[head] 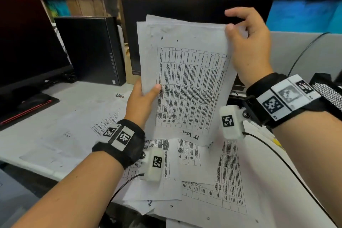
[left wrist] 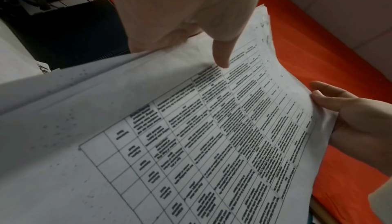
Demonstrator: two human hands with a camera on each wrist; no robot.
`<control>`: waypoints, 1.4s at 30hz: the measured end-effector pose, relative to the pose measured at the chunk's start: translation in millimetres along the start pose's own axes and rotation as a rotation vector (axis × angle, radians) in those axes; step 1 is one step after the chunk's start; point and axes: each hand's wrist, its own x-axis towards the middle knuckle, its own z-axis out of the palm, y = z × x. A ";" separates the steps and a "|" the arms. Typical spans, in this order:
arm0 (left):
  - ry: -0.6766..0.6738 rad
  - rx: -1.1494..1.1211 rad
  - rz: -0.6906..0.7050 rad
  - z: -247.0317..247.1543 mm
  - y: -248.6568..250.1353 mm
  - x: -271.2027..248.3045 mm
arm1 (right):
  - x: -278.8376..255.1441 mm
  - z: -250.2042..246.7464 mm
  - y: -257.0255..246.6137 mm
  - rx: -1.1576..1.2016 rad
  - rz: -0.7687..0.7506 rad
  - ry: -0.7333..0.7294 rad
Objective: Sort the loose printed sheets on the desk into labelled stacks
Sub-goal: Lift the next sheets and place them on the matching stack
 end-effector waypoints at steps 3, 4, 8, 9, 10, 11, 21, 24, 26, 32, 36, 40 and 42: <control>0.002 -0.015 -0.009 2.0 2.2 -2.0 | -2.9 0.0 1.8 -0.192 -0.007 -0.121; 0.000 -0.019 -0.017 2.9 2.2 -2.2 | -3.6 -0.4 3.1 -0.257 0.011 -0.142; 0.030 -0.041 -0.049 5.8 0.9 0.3 | -7.2 -5.0 4.9 -0.201 0.049 -0.105; 0.044 -0.069 -0.061 5.9 1.4 1.1 | -9.5 -6.2 8.4 -0.125 0.085 -0.073; 0.050 -0.100 -0.070 5.8 1.7 1.8 | -13.5 -6.8 13.3 -0.045 0.157 -0.039; 0.049 -0.119 -0.072 5.6 2.7 1.9 | -19.2 -7.2 20.7 0.033 0.249 -0.021; 0.080 -0.022 0.035 25.5 15.7 -10.1 | -91.2 8.4 45.5 0.102 0.537 -0.117; 0.164 0.079 0.125 32.3 17.6 -17.5 | -95.9 10.2 35.2 0.167 0.498 -0.056; 0.187 0.070 0.097 33.9 9.8 -22.0 | -106.3 11.6 33.0 0.203 0.554 -0.108; 0.167 0.063 -0.073 37.7 -12.5 -29.9 | -128.8 15.8 47.0 0.139 0.682 -0.218; 0.159 0.099 -0.125 33.2 -17.0 -25.4 | -122.4 12.7 49.5 0.116 0.688 -0.223; 0.150 0.127 -0.110 28.6 -13.7 -23.9 | -113.8 1.4 53.0 0.101 0.674 -0.178; 0.149 0.115 -0.088 28.4 -8.7 -23.3 | -111.5 -9.7 54.3 0.079 0.695 -0.203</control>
